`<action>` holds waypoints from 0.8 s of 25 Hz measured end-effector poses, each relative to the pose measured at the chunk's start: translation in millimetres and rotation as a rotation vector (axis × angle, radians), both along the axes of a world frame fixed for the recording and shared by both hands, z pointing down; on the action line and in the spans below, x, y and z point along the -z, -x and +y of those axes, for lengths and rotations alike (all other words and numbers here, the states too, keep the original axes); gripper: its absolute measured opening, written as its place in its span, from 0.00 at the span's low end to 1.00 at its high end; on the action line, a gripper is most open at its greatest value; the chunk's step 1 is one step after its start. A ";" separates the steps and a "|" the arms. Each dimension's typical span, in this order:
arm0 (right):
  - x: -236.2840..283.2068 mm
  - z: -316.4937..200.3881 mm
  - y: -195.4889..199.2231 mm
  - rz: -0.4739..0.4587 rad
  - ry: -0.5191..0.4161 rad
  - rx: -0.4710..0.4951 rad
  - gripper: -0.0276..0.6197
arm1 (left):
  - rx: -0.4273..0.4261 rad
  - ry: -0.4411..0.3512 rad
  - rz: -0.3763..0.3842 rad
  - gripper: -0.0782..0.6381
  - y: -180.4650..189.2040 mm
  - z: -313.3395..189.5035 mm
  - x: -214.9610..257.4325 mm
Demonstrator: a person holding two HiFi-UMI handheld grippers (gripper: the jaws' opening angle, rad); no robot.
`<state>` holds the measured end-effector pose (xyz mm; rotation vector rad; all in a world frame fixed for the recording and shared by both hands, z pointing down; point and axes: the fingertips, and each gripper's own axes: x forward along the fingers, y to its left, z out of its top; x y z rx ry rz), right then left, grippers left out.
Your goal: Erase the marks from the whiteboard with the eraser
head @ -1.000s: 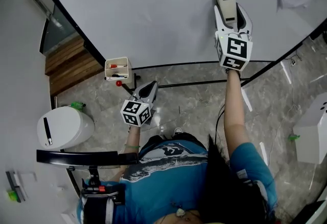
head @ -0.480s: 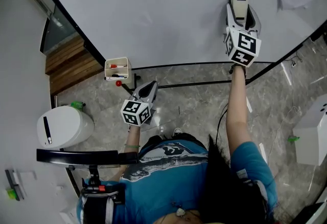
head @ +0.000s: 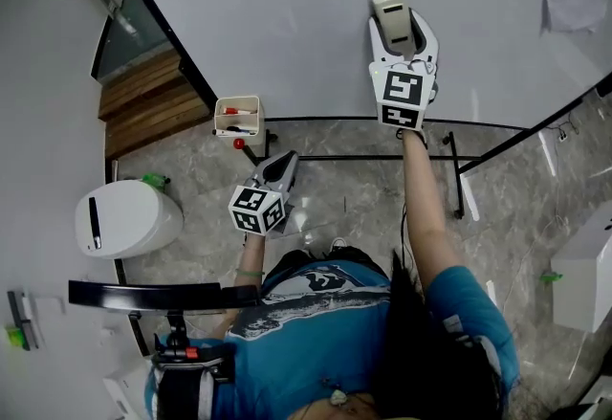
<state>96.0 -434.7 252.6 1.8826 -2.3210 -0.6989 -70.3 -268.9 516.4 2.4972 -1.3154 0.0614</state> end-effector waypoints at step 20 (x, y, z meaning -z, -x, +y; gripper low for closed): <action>-57.7 15.7 86.7 0.111 0.132 0.098 0.45 | 0.046 0.007 0.014 0.12 33.1 5.3 -7.3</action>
